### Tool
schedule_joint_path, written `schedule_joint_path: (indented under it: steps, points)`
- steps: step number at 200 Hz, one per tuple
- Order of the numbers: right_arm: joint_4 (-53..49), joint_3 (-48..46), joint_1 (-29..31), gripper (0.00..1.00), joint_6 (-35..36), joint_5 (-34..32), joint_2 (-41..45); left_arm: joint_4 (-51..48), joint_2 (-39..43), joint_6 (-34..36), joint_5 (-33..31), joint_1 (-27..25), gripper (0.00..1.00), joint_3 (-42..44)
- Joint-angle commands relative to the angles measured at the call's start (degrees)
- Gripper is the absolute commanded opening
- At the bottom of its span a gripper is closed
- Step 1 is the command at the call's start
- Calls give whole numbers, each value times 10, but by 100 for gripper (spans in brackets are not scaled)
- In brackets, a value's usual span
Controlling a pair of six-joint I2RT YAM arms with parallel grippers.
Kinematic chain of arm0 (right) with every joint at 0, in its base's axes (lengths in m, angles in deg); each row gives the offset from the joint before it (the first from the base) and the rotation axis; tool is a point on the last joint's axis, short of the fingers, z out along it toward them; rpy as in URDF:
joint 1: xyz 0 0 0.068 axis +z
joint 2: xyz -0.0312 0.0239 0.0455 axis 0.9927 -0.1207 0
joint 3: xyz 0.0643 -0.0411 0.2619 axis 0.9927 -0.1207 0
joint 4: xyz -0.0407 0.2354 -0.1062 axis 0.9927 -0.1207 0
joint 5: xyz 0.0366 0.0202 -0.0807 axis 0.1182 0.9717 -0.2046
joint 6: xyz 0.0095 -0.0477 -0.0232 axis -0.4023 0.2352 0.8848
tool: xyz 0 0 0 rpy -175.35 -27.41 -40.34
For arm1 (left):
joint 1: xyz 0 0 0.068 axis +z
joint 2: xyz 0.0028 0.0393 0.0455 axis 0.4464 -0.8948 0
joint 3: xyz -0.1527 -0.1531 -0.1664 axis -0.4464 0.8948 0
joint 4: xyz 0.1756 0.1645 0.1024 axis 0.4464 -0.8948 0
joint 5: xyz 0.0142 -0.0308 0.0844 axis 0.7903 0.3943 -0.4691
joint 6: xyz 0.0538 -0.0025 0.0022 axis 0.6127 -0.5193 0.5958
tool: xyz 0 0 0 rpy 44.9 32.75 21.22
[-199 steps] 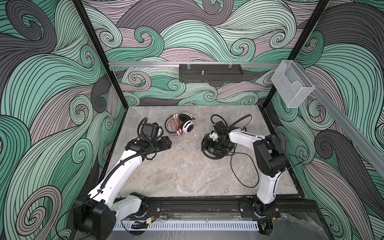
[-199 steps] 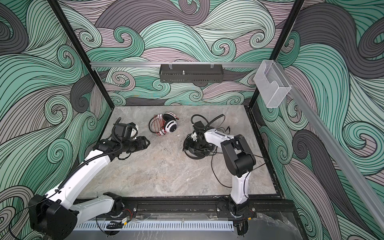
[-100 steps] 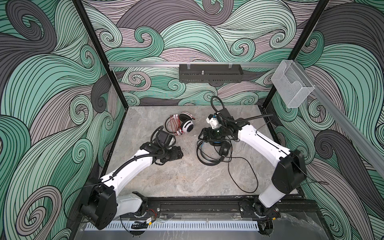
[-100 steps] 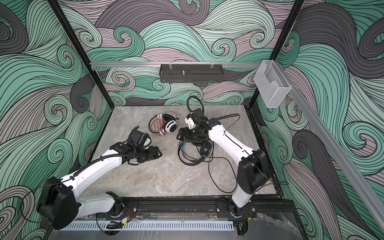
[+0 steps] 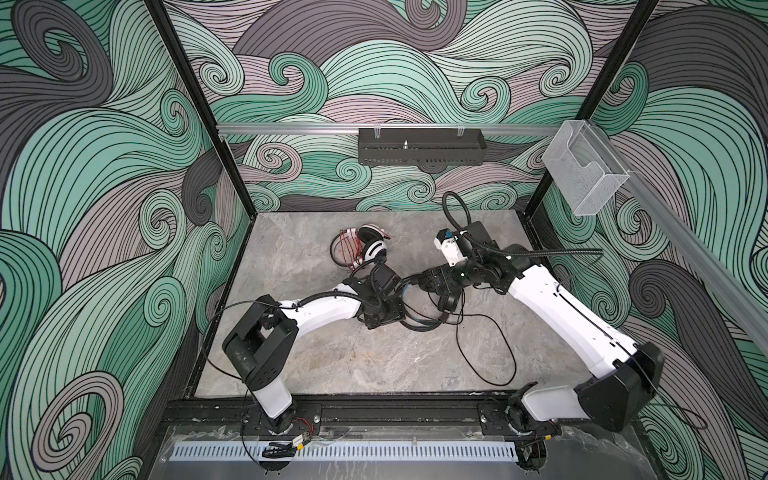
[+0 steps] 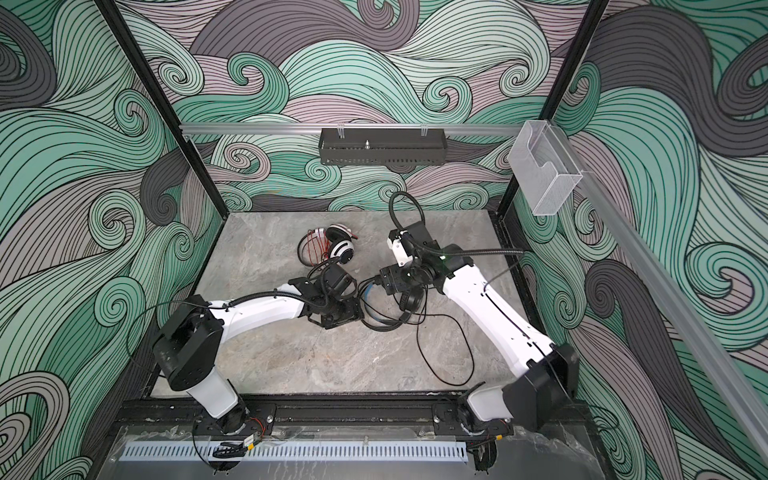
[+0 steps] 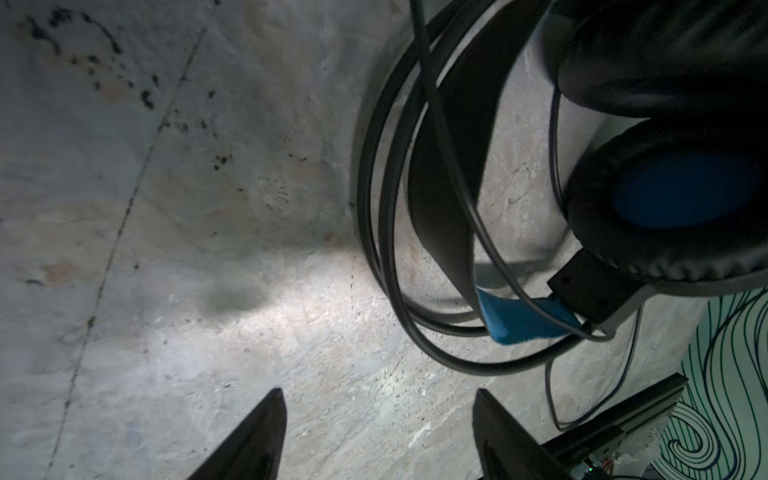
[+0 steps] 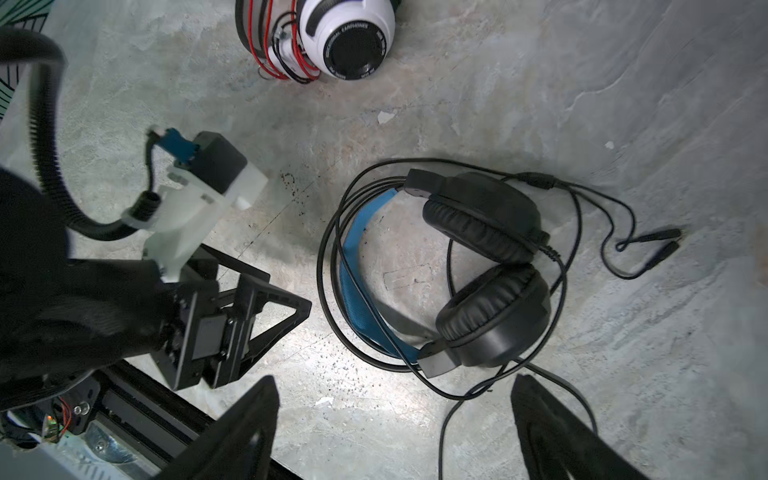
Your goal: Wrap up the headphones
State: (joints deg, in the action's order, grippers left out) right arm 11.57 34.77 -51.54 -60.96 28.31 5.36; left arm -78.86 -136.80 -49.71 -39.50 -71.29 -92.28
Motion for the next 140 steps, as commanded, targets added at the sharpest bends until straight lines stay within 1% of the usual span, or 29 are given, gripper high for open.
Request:
schedule_joint_path:
  steps: [1,35,57,71,93,118,140]
  points:
    - [9,-13,-2,89,27,-37,57,-21,-23,-56,-37,-9,71,-39]
    - [9,-22,-3,90,30,-31,101,-47,-66,-96,-66,-16,67,-75]
    - [9,-32,13,90,36,-39,117,-57,-86,-113,-88,-23,64,-89]
    - [8,-34,39,91,54,-66,129,-62,-104,-117,-91,-25,62,-100]
    - [8,-26,74,91,75,-99,137,-70,-128,-121,-87,-28,62,-125]
    - [15,-25,76,92,70,-95,136,-101,-139,-123,-82,-32,61,-154]
    - [14,-23,76,92,71,-95,141,-121,-136,-123,-80,-34,61,-157]
